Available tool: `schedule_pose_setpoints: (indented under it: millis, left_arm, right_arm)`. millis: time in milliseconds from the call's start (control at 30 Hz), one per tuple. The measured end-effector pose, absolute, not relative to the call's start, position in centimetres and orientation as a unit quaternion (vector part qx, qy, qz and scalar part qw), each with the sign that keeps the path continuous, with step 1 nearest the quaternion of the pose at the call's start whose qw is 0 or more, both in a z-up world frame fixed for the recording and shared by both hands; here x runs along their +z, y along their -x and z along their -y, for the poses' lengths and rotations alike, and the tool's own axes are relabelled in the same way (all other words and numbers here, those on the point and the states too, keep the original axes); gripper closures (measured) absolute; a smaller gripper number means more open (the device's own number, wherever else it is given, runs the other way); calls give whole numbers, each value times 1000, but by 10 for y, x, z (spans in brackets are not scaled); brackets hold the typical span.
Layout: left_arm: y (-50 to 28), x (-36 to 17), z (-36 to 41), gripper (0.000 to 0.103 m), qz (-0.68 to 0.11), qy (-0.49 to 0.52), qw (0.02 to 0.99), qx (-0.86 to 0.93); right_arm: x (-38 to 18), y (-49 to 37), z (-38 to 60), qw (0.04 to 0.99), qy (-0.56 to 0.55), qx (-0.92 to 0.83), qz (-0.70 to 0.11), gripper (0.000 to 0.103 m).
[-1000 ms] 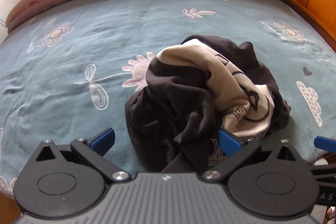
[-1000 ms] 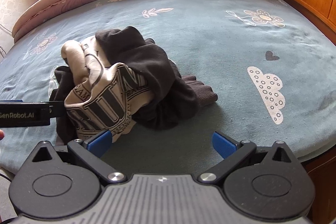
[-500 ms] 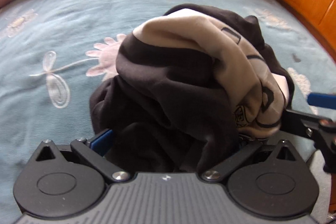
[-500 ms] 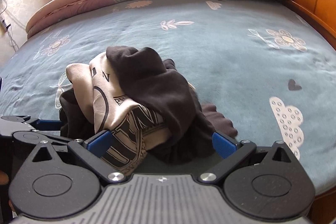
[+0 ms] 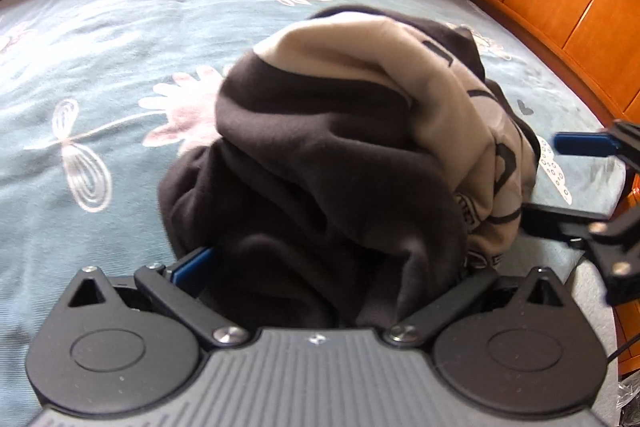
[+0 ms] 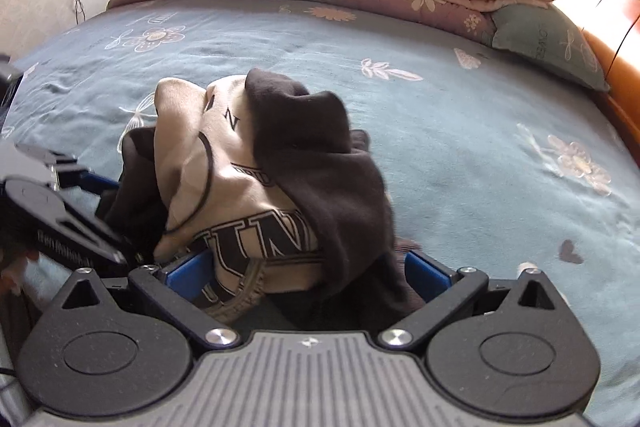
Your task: Fold clothes
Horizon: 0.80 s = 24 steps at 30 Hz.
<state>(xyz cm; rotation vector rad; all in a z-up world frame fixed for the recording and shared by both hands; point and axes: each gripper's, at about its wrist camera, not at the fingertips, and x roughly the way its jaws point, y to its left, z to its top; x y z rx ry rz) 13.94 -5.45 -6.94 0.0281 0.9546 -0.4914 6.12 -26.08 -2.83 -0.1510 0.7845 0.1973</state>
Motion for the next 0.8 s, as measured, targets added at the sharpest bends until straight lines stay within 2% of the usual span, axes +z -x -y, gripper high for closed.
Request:
schedule_pose_setpoints:
  millis: [167, 333, 500, 567, 800]
  left_arm:
    - [-131, -42, 58, 0, -422, -30, 878, -226]
    - [-135, -40, 58, 0, -430, -42, 880, -199]
    - [-133, -45, 11, 1, -442, -55, 889, -108]
    - [-132, -45, -4, 1, -453, -30, 885, -99]
    - [-141, -51, 9, 1, -448, -18, 882, -146]
  right_arm:
    - [5, -48, 279, 928, 87, 76, -354, 0]
    - [23, -60, 278, 937, 64, 75, -334, 0]
    - [15, -72, 271, 930, 88, 63, -352, 0]
    - [9, -82, 266, 925, 94, 68, -363, 0]
    - [-9, -124, 245, 907, 146, 67, -390, 0]
